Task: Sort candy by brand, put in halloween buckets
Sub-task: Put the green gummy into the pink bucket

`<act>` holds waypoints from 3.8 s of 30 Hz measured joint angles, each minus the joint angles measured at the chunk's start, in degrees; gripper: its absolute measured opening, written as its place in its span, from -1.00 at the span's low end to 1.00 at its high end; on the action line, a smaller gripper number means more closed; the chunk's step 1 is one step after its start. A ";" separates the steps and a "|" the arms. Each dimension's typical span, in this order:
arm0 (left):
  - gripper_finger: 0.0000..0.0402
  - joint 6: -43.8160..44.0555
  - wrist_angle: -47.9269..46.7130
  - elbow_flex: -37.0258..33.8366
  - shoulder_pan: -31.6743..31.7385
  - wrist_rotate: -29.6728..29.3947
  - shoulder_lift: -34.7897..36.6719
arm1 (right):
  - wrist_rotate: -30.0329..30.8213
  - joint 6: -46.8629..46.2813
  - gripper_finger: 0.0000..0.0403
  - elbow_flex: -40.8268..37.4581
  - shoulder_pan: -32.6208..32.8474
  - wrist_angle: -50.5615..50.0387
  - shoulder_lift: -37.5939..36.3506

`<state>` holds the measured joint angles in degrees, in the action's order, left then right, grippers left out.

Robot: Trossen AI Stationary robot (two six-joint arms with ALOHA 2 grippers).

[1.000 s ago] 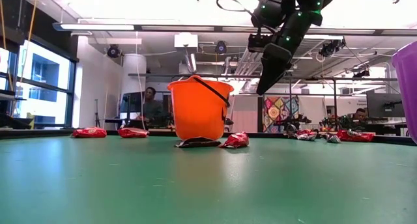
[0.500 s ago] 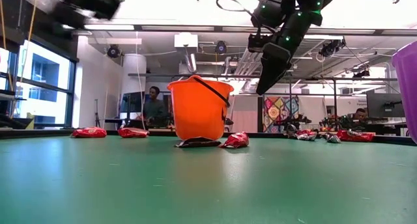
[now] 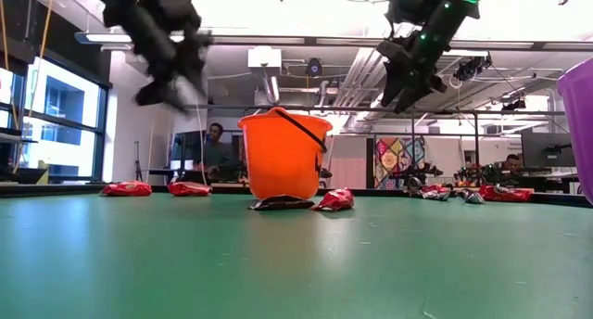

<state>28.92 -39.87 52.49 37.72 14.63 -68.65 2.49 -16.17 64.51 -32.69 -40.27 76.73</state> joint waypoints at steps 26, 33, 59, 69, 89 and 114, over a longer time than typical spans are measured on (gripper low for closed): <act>0.08 22.86 -1.12 -0.02 13.13 -61.06 -24.02 | -2.06 1.35 0.01 -0.07 -0.28 2.38 4.35; 0.07 30.76 -0.33 -0.02 13.13 -63.76 -29.96 | -2.06 3.22 0.01 -0.07 -0.28 2.27 4.35; -0.30 59.13 -8.87 0.81 11.24 -64.38 -36.95 | -4.06 8.74 0.01 -0.09 -0.28 -5.02 4.35; -0.30 64.50 -9.92 0.74 9.67 -69.27 -38.51 | -5.12 8.75 0.01 -0.09 -0.28 -8.83 4.35; -1.00 37.72 -1.17 0.74 4.04 -54.72 -34.13 | -5.10 9.38 0.01 -0.09 -0.26 -10.13 4.35; -1.00 74.87 -12.51 -1.10 7.92 -73.23 -38.07 | -5.09 3.39 0.01 -0.09 -0.26 0.39 4.35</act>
<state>103.79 -52.38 51.39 45.64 -58.60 -106.72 -2.60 -12.78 64.42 -32.95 -39.88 81.08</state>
